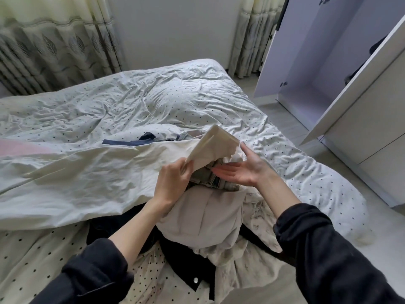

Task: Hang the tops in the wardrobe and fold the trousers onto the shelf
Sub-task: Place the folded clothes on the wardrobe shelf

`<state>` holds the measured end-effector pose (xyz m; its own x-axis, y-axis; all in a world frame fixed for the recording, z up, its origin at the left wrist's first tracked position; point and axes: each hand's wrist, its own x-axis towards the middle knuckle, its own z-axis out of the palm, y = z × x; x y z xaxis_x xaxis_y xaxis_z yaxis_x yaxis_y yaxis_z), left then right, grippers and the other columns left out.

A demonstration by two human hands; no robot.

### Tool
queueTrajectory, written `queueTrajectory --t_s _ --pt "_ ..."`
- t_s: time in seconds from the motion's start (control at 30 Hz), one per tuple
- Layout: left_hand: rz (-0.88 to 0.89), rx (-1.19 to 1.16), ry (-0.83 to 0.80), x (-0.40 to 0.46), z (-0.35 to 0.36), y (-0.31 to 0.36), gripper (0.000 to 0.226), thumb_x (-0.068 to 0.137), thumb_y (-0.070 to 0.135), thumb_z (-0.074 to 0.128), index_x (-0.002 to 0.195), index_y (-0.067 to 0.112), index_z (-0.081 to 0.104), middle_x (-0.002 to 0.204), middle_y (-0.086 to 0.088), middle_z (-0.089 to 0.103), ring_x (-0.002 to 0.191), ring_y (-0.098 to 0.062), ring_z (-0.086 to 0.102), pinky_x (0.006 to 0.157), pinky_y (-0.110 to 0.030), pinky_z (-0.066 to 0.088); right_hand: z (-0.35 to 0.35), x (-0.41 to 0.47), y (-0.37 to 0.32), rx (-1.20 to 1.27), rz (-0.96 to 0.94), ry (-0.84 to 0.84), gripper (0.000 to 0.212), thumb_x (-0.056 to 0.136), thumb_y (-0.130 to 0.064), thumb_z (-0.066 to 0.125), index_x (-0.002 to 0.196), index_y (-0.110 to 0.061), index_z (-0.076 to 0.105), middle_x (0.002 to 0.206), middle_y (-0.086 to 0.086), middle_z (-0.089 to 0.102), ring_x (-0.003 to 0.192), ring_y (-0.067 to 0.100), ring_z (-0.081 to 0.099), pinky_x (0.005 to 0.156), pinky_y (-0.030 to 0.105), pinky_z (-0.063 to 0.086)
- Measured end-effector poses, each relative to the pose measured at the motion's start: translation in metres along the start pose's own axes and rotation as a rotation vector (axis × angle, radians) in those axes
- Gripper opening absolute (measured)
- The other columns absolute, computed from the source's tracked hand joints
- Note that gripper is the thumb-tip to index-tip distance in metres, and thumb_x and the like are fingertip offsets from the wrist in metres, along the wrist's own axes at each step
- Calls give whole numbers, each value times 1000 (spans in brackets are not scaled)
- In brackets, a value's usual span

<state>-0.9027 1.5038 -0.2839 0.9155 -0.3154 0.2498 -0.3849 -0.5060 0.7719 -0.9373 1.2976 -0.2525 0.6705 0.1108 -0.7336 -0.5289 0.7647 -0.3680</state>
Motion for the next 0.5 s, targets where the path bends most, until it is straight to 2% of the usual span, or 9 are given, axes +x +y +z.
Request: queueTrajectory --t_s 0.07,0.17,0.23,0.3,0.33,0.37,0.4,0.47,0.5 --pt "36 -20 40 0 -9 -2 42 93 15 57 58 22 35 46 11 29 46 -14 33 45 -23 24 11 13 -8 47 34 -70 96 83 -58 59 143 7 22 135 39 39 113 50 51 87 57 49" --pt "137 6 71 4 -24 -1 41 93 19 54 58 30 35 47 10 30 48 -15 33 46 -22 24 28 27 -24 73 -24 -102 92 74 -59 64 142 -6 32 132 32 47 115 49 52 91 58 47" --pt "240 127 36 4 -31 0 28 92 27 46 66 19 56 51 4 45 46 -14 42 46 -28 35 40 22 -34 -11 -77 -94 93 68 -56 70 137 -2 40 128 25 54 114 44 54 90 56 48" --pt "337 260 -12 2 -28 1 27 89 24 46 91 13 71 70 -2 68 60 -24 61 48 -28 44 53 10 -42 -178 -154 -47 66 75 -44 73 117 3 54 105 19 67 98 32 64 87 49 51" --pt "363 286 -42 1 -25 2 26 88 19 50 102 16 72 86 -1 73 72 -23 67 54 -27 48 56 6 -45 -313 -201 19 45 82 -35 70 104 3 58 84 14 70 78 24 68 77 39 55" --pt "365 295 -96 -2 -21 5 29 87 15 53 109 20 71 100 1 73 83 -19 69 62 -27 50 57 3 -45 -467 -234 97 28 86 -24 66 97 0 59 69 10 68 62 19 66 63 30 55" --pt "338 291 -180 -4 -15 7 31 89 15 53 116 24 68 113 3 69 95 -17 67 72 -27 51 54 4 -45 -615 -298 210 19 87 -14 64 99 0 60 71 10 68 59 20 65 55 27 55" --pt "238 263 -458 -10 -1 5 36 96 26 52 132 29 55 135 7 55 120 -13 55 95 -28 43 33 13 -45 -790 -359 387 18 82 1 61 100 3 62 91 14 65 73 27 64 60 35 57" --pt "189 256 -599 -13 5 3 43 96 33 51 138 31 46 144 7 45 130 -11 45 103 -28 36 22 16 -41 -810 -341 440 12 82 4 60 93 1 61 92 14 63 73 26 61 61 36 55"
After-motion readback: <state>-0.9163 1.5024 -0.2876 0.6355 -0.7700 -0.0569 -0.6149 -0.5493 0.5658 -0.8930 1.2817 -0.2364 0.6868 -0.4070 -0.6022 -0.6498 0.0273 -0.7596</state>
